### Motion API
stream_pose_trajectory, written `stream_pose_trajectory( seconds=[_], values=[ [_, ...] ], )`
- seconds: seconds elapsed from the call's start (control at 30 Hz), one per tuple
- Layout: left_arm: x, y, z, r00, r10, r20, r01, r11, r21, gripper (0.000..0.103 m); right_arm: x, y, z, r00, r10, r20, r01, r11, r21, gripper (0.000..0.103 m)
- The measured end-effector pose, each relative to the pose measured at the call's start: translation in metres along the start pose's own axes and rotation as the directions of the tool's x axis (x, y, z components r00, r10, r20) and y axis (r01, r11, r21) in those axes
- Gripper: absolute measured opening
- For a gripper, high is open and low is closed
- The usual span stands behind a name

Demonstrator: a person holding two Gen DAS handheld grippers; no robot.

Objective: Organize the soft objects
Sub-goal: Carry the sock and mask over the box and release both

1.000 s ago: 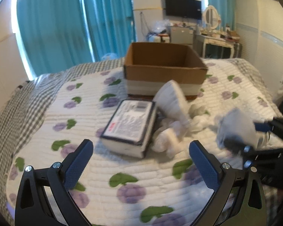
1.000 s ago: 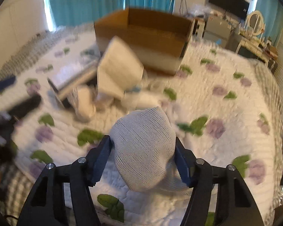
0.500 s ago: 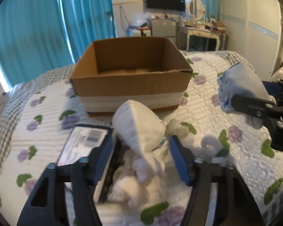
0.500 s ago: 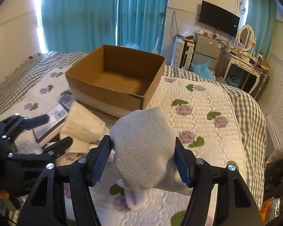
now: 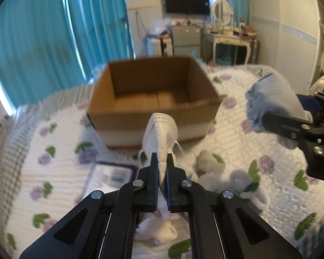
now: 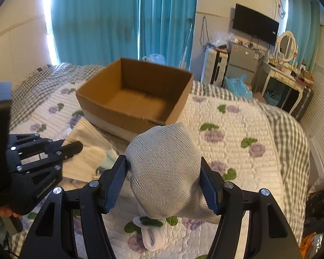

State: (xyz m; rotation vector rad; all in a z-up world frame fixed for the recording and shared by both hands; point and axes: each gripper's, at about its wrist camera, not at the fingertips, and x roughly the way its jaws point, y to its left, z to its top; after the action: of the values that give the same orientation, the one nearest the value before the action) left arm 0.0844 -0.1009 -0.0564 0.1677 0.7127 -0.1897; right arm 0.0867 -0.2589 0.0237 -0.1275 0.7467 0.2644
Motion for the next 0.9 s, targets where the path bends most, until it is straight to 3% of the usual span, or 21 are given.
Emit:
stream_pose_trajectory(
  seconds=[0.23,0.43,0.6,0.9],
  values=[
    [-0.050,0.018,0.041,0.993,0.005,0.115,-0.006,1.000,0.009,0.004,-0.041,0.011,0.041,0.994,-0.012,0.110,0.016,0.999,-0.035,0.064],
    [-0.058,0.032,0.075,0.986,-0.003,0.168,-0.002,1.000,0.029,0.004,-0.052,0.020,0.084,0.987,0.028,0.160,-0.019,0.998,-0.055,0.064],
    [-0.037,0.040,0.098,0.983,0.001,0.183,-0.010,0.999,0.051,0.004,-0.024,0.020,0.120,0.987,0.065,0.150,-0.060,0.998,-0.035,0.064],
    [0.048,0.058,0.125,0.992,-0.016,0.121,0.011,0.999,0.043,0.005,0.063,0.011,0.162,0.992,0.074,0.105,-0.075,0.997,0.006,0.063]
  ],
)
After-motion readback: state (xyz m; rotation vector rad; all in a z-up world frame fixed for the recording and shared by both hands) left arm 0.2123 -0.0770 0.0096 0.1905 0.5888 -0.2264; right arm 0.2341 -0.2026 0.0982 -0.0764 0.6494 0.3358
